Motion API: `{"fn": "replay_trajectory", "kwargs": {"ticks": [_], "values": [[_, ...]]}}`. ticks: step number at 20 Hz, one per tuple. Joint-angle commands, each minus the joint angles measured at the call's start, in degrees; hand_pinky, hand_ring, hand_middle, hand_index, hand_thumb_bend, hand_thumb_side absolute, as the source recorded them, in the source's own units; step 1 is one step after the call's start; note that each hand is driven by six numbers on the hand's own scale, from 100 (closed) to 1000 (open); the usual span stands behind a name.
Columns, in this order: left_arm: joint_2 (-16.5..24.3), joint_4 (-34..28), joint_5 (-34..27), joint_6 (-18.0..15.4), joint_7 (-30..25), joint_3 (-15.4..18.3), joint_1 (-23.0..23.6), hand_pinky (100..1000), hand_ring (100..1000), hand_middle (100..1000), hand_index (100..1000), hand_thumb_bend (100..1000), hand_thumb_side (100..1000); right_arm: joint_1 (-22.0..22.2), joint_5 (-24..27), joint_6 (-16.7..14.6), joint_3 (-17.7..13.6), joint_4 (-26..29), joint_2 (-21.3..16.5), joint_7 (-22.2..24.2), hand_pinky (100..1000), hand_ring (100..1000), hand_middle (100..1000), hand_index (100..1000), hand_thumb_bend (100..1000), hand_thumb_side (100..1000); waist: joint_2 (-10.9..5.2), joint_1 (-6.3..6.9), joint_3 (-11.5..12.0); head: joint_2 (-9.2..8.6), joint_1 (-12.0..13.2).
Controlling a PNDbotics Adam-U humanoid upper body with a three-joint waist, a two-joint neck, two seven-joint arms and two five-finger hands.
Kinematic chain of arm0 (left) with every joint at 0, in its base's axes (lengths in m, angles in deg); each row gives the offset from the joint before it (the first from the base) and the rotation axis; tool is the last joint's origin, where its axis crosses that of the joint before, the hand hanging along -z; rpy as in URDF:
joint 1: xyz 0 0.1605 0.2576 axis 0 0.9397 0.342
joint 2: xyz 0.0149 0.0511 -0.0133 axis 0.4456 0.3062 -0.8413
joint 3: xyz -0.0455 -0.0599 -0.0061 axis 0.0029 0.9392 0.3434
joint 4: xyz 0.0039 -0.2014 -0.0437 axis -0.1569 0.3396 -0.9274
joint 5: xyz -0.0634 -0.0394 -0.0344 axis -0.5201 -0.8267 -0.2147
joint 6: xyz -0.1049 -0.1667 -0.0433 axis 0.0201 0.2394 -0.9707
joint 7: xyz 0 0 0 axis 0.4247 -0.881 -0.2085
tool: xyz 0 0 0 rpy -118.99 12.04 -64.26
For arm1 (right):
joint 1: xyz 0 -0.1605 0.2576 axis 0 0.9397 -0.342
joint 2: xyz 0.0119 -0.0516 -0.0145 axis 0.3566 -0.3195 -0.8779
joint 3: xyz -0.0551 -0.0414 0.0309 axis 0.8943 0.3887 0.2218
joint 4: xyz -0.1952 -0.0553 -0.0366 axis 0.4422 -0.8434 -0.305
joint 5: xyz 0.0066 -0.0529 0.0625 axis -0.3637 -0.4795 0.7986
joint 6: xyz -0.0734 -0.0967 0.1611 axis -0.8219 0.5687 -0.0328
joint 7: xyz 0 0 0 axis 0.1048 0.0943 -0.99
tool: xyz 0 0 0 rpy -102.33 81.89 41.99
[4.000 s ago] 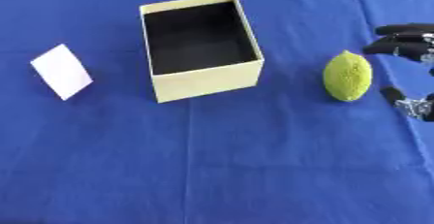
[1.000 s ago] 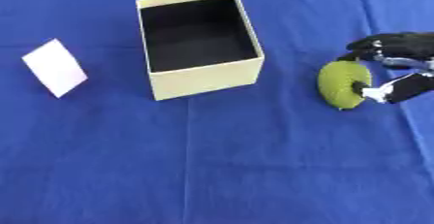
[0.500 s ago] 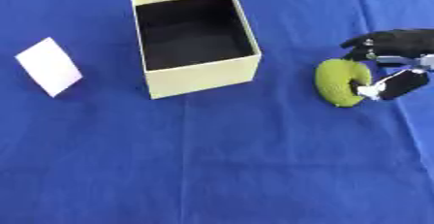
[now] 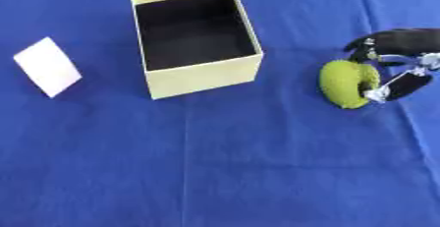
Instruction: Pick up objects on the table and place them in the box.
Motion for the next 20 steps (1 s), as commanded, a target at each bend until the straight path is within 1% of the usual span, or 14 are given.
{"fn": "replay_trajectory", "kwargs": {"ticks": [1, 2, 5, 9, 13, 16, 18, 20], "values": [[0.4, -1.0, -0.4, 0.2, 0.0, 0.2, -0.9, 758, 758, 675, 809, 100, 580, 0.2, 2.0, 0.9, 0.7, 0.6, -0.7, 0.8, 892, 886, 366, 691, 100, 378, -0.98, 0.16, -0.1, 0.32, -0.2], [0.3, -1.0, -0.4, 0.2, -0.1, 0.2, -0.9, 758, 758, 675, 809, 100, 580, 0.2, 2.9, 1.4, 0.7, 0.7, -0.6, 0.9, 887, 874, 348, 676, 100, 367, -0.99, 0.17, 0.0, 0.32, -0.2], [0.3, -1.0, -0.4, 0.3, -0.1, 0.2, -0.9, 758, 758, 673, 809, 100, 580, 0.2, 5.4, 3.0, 0.8, 1.3, -0.6, 1.5, 875, 852, 335, 664, 100, 365, -1.03, 0.18, 0.0, 0.28, -0.2], [0.2, -1.0, -0.5, 0.5, 0.0, 0.2, -0.9, 758, 758, 669, 808, 100, 581, 0.3, 8.9, 5.4, 0.6, 2.2, -0.5, 2.0, 860, 832, 301, 634, 100, 320, -1.12, 0.13, 0.0, 0.19, -0.2], [0.2, -1.0, -0.6, 0.7, 0.0, 0.2, -0.9, 758, 758, 667, 808, 100, 581, 0.6, 11.3, 7.7, 0.6, 3.5, -0.8, 2.3, 837, 807, 260, 591, 100, 349, -1.2, 0.11, 0.0, 0.15, -0.2], [0.1, -1.0, -0.7, 0.8, 0.0, 0.2, -0.9, 757, 758, 666, 808, 100, 580, 1.6, 12.3, 8.5, 0.2, 5.2, -1.3, 1.2, 825, 795, 246, 581, 100, 340, -1.21, 0.09, -0.1, 0.07, -0.2], [0.1, -1.0, -0.8, 0.9, -0.1, 0.2, -0.8, 757, 758, 663, 807, 100, 579, 2.2, 12.8, 8.5, 0.0, 6.6, -1.6, -0.1, 818, 788, 243, 582, 100, 327, -1.21, 0.09, -0.1, 0.06, -0.2], [0.1, -1.0, -0.8, 0.9, 0.0, 0.3, -0.8, 757, 757, 661, 806, 100, 579, 2.7, 13.1, 8.3, -0.2, 7.9, -1.9, -1.5, 805, 770, 219, 557, 100, 319, -1.23, 0.11, -0.2, 0.08, -0.1]]}}
